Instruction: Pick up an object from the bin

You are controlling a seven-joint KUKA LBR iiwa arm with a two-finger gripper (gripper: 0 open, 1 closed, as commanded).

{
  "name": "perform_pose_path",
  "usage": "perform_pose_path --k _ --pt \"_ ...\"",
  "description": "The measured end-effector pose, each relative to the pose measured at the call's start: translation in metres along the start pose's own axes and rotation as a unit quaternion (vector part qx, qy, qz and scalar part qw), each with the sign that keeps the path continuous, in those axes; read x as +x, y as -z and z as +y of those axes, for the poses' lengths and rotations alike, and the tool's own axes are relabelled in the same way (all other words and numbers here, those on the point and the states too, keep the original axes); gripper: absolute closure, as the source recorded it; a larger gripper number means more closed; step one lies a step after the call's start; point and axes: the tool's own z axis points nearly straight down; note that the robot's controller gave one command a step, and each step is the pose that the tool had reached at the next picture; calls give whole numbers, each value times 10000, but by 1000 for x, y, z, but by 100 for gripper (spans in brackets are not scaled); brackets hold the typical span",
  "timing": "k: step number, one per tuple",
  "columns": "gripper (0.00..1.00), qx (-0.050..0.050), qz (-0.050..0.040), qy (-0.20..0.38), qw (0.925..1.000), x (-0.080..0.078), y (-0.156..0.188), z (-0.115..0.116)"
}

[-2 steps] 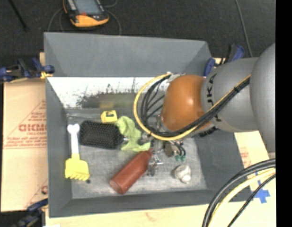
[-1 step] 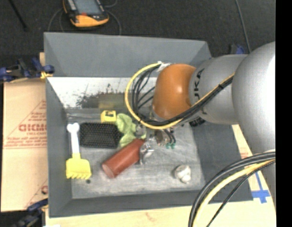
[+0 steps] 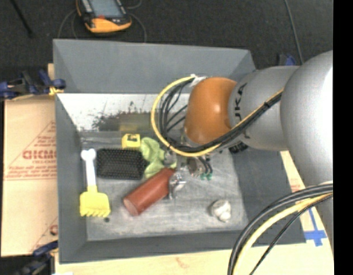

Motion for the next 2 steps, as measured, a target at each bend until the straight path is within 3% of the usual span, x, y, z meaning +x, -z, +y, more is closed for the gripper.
perform_pose_path --k 1,2 --pt "100 20 -13 -294 9996 -15 86 -3" --pt "100 22 -13 -292 9996 -15 86 -3"
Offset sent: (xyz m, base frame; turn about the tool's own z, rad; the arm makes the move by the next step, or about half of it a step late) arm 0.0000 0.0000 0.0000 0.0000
